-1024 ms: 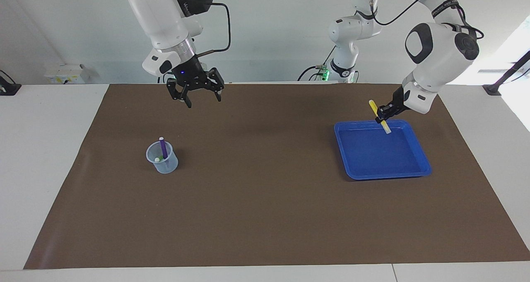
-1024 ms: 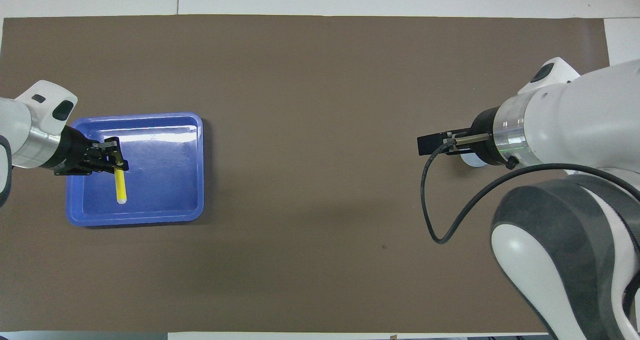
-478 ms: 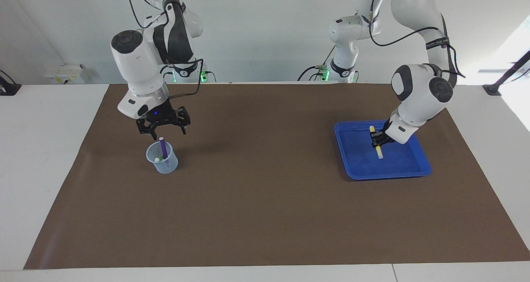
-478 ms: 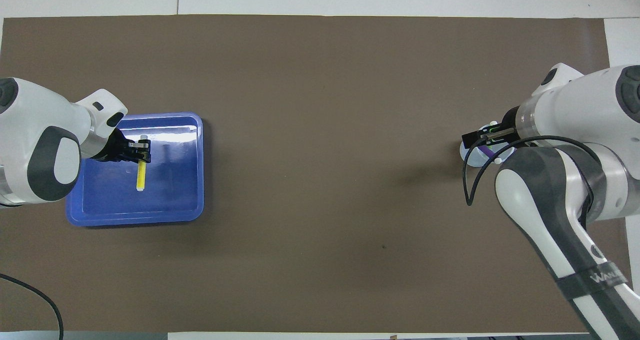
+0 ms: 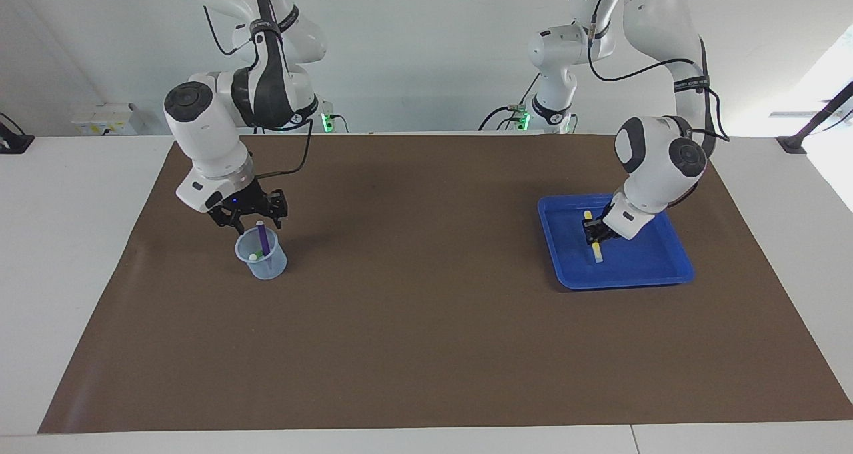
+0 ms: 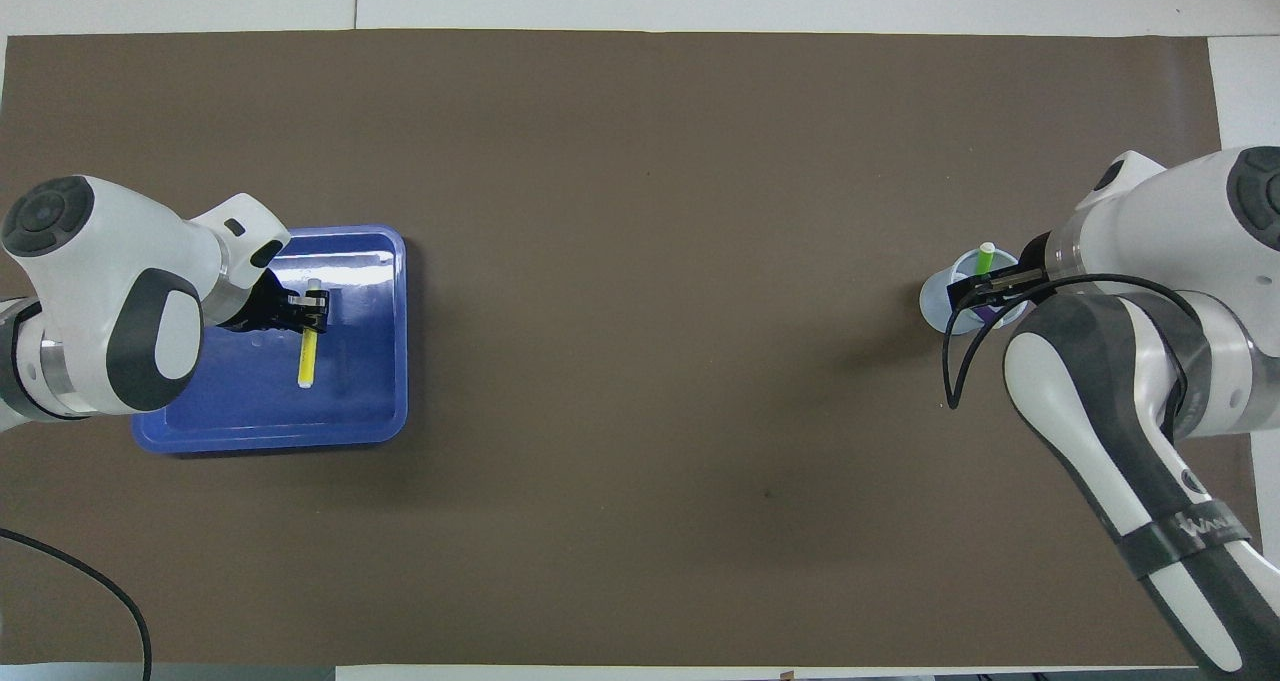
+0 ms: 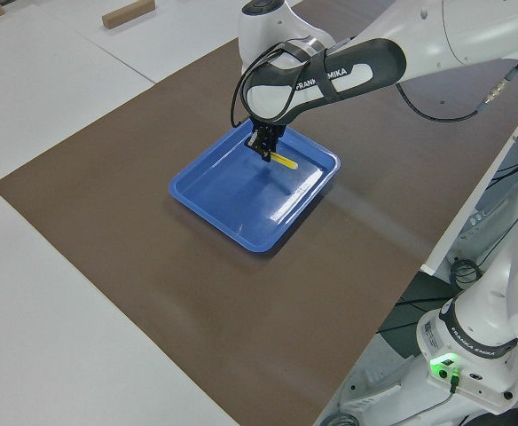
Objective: Right arm passes pens to left for tray arrangement
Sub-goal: 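Grasp the purple pen in the cup with the right gripper while the left gripper releases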
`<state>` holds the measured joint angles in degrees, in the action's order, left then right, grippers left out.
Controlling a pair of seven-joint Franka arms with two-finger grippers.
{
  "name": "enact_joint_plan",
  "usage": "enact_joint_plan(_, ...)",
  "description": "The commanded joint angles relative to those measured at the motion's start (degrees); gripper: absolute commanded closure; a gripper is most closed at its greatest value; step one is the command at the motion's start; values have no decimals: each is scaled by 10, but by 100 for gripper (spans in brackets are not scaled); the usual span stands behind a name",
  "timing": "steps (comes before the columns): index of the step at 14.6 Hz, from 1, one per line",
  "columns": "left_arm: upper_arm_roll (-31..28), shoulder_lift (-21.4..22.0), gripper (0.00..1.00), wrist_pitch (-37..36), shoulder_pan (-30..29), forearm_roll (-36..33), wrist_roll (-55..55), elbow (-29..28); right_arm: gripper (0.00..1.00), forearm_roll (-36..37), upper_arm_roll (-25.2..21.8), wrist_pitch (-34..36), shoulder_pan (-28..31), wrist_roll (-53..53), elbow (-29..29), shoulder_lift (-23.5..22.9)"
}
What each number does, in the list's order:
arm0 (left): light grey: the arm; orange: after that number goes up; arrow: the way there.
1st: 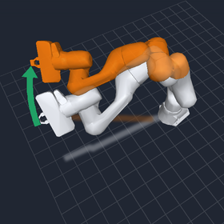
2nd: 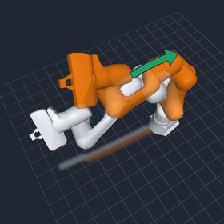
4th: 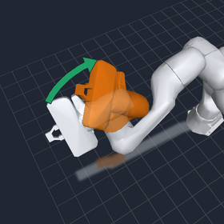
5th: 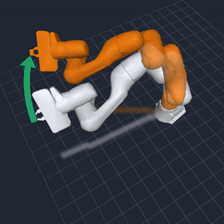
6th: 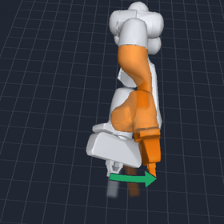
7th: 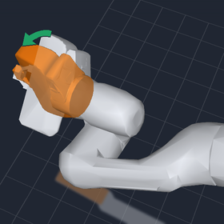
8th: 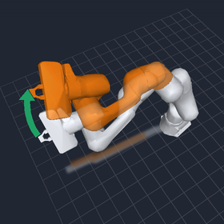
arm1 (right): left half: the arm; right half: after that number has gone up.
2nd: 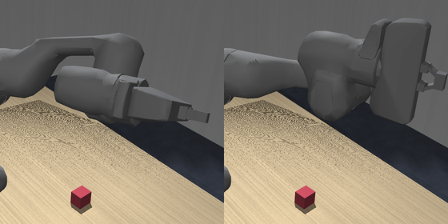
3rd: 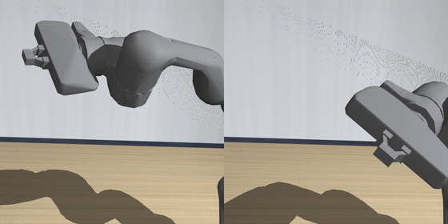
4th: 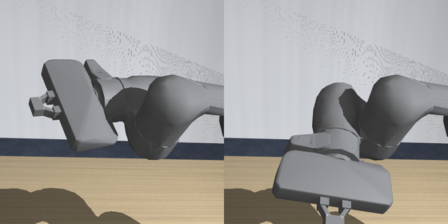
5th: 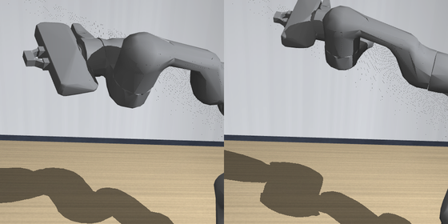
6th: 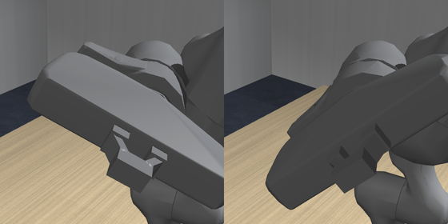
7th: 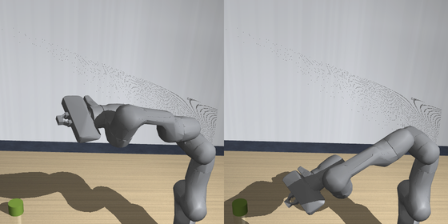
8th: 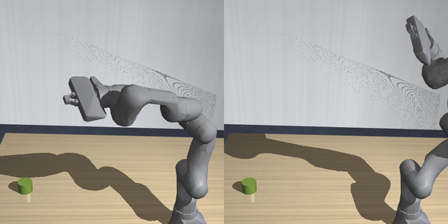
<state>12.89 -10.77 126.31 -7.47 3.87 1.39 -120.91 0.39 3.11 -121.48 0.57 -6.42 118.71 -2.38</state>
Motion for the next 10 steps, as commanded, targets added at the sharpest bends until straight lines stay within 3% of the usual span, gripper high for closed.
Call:
enact_joint_plan(1, -3, 5, 100, 44, 4, -11, 21, -28, 21, 13, 8, -36, 13, 2, 42, 12)
enact_joint_plan(4, -3, 5, 100, 47, 4, -11, 21, -32, 22, 14, 8, -28, 21, -1, 43, 14)
enact_joint_plan(6, -3, 5, 100, 47, 4, -11, 20, -33, 28, 14, 8, -29, 27, -4, 43, 14)
enact_joint_plan(7, -3, 5, 17, 47, 4, -11, 20, -34, 31, 14, 8, -26, 28, -4, 43, 14)
enact_joint_plan(8, -3, 5, 0, 47, 2, -11, 20, -34, 31, 14, 8, -25, 28, -4, 44, 15)
enact_joint_plan(10, -3, 5, 0, 47, 0, -11, 20, -33, 32, 14, 8, -21, 28, -15, 44, 15)
